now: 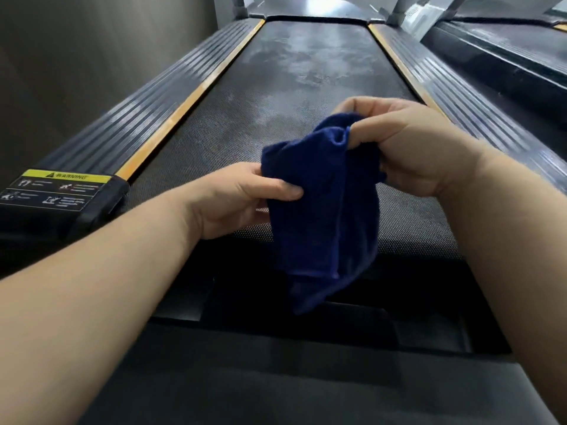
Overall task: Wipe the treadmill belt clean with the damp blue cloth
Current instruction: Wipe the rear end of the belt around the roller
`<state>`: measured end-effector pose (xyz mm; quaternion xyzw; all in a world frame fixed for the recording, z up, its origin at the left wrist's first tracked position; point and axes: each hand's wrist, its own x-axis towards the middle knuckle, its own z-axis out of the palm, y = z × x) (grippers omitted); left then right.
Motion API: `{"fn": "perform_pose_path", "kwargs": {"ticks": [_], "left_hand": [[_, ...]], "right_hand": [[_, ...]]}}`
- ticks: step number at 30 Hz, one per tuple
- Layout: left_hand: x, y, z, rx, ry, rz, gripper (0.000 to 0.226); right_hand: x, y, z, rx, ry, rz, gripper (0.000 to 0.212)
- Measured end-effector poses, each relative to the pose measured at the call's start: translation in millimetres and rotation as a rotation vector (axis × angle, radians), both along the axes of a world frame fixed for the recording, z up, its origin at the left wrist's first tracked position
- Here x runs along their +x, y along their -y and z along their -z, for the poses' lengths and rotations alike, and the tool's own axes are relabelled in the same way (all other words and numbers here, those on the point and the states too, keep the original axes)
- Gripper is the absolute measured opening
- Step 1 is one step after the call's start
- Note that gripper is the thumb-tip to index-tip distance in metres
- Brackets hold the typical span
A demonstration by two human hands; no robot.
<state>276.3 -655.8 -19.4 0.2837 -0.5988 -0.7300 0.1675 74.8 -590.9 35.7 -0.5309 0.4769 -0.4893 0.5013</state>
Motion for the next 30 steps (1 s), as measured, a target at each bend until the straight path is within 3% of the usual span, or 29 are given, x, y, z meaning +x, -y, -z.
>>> {"fn": "perform_pose_path", "kwargs": {"ticks": [2, 5, 8, 10, 13, 14, 16, 18, 19, 22, 24, 25, 27, 28, 30], "left_hand": [[-0.4, 3.7, -0.6, -0.004, -0.014, -0.051, 0.043], [1.1, 3.9, -0.1, -0.045, 0.021, -0.049, 0.037], [-0.9, 11.0, 2.9, -0.336, 0.031, -0.225, 0.019], [-0.1, 20.7, 6.1, -0.616, 0.044, -0.383, 0.022], [8.3, 26.9, 14.3, -0.991, 0.352, -0.288, 0.041], [12.4, 26.5, 17.7, -1.009, 0.484, -0.225, 0.039], [16.4, 23.2, 22.1, -0.869, 0.571, -0.221, 0.024], [15.1, 27.2, 23.9, -0.828, 0.555, -0.354, 0.022], [13.2, 29.8, 23.0, -0.856, 0.568, -0.406, 0.030], [1.5, 28.9, 19.4, -0.887, 0.755, -0.318, 0.066], [-8.8, 25.5, 19.6, -0.951, 0.857, -0.244, 0.045], [-12.7, 21.7, 17.7, -0.976, 0.840, -0.249, 0.030], [-17.1, 17.9, 13.9, -0.966, 0.764, -0.301, 0.024], [-18.5, 17.0, 12.7, -0.889, 0.692, -0.347, 0.023], [-19.8, 15.7, 7.8, -0.553, 0.382, -0.413, 0.018]], "right_hand": [[-2.3, 1.9, 5.0, -0.036, -0.061, 0.156, 0.033], [-6.7, 3.6, 12.3, -0.070, 0.042, 0.278, 0.033], [-11.3, 4.4, 21.0, -0.153, 0.036, 0.286, 0.032], [-15.1, 3.9, 27.6, -0.232, -0.142, 0.257, 0.033], [-21.5, -0.4, 37.1, -0.192, -0.738, 0.142, 0.039], [-21.9, -2.9, 40.2, -0.099, -0.884, 0.052, 0.036], [-20.0, -8.6, 45.2, 0.073, -0.880, -0.070, 0.021], [-18.0, -8.9, 48.2, 0.110, -0.754, 0.055, 0.013], [-17.8, -6.6, 49.8, 0.058, -0.786, 0.161, 0.013], [-12.0, 1.0, 56.5, 0.025, -1.052, 0.218, 0.042], [-7.6, 5.2, 65.6, 0.101, -1.072, 0.158, 0.061], [-5.5, 6.9, 70.6, 0.109, -1.072, 0.154, 0.059], [-3.6, 10.6, 77.1, 0.050, -1.102, 0.238, 0.042], [-3.4, 11.8, 77.0, 0.007, -1.110, 0.351, 0.034], [-3.7, 11.8, 74.0, -0.046, -1.073, 0.629, 0.024]]}}
